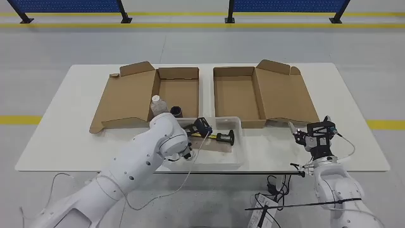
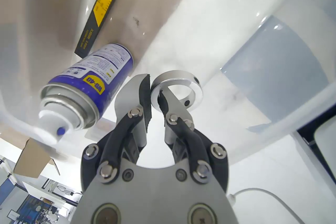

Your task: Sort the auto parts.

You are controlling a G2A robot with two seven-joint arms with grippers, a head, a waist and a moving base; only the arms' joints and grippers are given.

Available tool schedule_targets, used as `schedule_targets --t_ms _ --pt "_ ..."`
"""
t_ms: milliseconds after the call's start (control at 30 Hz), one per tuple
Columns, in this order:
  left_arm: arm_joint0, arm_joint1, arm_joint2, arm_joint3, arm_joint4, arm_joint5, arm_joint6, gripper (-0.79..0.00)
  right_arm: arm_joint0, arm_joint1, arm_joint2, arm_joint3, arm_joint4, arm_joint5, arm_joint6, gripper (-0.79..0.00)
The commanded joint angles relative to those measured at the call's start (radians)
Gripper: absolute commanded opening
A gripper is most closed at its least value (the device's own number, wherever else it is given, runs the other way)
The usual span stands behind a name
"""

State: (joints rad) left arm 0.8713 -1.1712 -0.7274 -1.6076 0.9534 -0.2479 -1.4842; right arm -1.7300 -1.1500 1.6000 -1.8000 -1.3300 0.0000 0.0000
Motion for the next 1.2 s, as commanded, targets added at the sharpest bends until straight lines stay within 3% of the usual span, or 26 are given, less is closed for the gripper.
schedule_targets --t_ms 0,300,600,1167 --pt "0.000 0.002 -0.014 -0.033 -0.001 0.007 0.006 -0.785 0.000 0.000 0.000 0.000 0.000 0.000 0.000 0.000" --pt "0.005 0.009 -0.086 -0.140 -0.092 0.035 0.042 -0.785 0.000 0.000 0.000 0.000 0.000 0.000 0.000 0.000" --pt "0.016 0.018 -0.204 -0.197 -0.431 0.015 0.080 -0.785 0.000 0.000 0.000 0.000 0.000 0.000 0.000 0.000" --pt "0.042 0.049 -0.407 -0.190 -1.103 -0.207 0.119 -0.785 0.000 0.000 0.000 0.000 0.000 0.000 0.000 0.000"
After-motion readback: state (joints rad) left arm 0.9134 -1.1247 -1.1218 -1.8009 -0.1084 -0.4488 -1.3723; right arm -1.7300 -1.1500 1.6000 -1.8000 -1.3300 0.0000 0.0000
